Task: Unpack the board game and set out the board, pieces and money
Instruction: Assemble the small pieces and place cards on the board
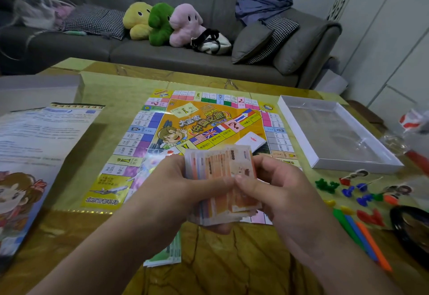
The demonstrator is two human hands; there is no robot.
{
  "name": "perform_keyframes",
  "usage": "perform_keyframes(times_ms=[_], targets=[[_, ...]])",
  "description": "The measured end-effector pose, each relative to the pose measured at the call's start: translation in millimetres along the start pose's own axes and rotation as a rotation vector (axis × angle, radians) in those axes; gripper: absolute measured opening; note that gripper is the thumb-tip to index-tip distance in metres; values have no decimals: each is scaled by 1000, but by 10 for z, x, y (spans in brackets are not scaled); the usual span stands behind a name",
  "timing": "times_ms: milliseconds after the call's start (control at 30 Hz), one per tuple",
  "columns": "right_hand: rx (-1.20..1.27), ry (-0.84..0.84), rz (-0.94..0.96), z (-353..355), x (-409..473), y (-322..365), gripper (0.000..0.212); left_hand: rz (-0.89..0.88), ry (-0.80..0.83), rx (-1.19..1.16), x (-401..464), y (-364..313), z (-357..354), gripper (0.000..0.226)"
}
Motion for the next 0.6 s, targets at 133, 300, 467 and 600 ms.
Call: perform_keyframes(times_ms=[133,300,467,600], targets=[[-16,-34,2,40,-5,18,21,-24,-41,-3,8,24,-23,20],[8,-107,-7,156,4,1,21,-13,-28,-105,1,12,-28,21],[61,-59,-54,101,10,-40,22,-46,-102,-45,11,-4,59,23],[58,-63,-62,110,9,-27,22,-42,-107,-59,17,1,86,27]])
Point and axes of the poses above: each hand's wrist, its own x-axis towards the middle knuckle, its own z-axis out of the back of the hand, y = z × x, the point moved 9 cm from there along x, towards the middle knuckle, and after that the axes turned 6 degrees about y, right-handed, at the moved point
